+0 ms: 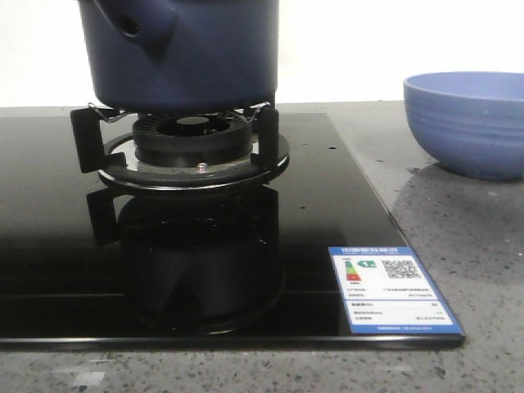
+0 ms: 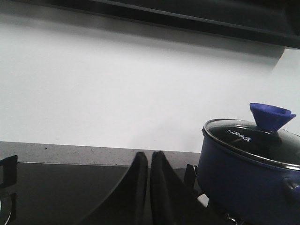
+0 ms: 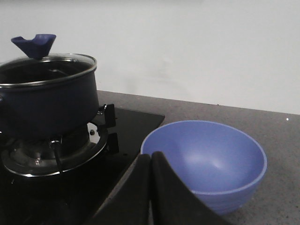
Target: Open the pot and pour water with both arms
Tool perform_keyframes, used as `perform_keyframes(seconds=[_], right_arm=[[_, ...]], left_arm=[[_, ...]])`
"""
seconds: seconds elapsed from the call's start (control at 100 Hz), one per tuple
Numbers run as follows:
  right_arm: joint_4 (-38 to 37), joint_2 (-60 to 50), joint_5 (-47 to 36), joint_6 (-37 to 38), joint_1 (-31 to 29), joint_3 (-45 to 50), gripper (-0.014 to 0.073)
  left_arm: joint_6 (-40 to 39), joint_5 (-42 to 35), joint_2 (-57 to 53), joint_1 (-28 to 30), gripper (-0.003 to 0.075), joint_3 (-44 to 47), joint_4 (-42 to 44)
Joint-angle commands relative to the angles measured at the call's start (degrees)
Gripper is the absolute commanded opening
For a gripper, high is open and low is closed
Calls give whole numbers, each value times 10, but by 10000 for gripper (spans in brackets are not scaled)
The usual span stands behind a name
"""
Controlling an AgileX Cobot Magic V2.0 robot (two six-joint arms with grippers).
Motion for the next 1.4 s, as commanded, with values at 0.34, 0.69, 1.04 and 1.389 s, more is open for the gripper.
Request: perform_keyframes(seconds=[0.34,0.69,1.04,1.389], right_arm=[[19,-1,-29,-8,1,4,-62],[19,-1,-29,-8,1,4,-62],[19,-1,-29,-8,1,4,-62],[19,-1,-29,-8,1,4,-62]], left_arm=[[-2,-43,-4,1,-20,-13,-5],[-2,-43,-4,1,-20,-13,-5],[-144,-43,-12,27,-20,25,202],[-289,-19,-148,108,-20,182,294]])
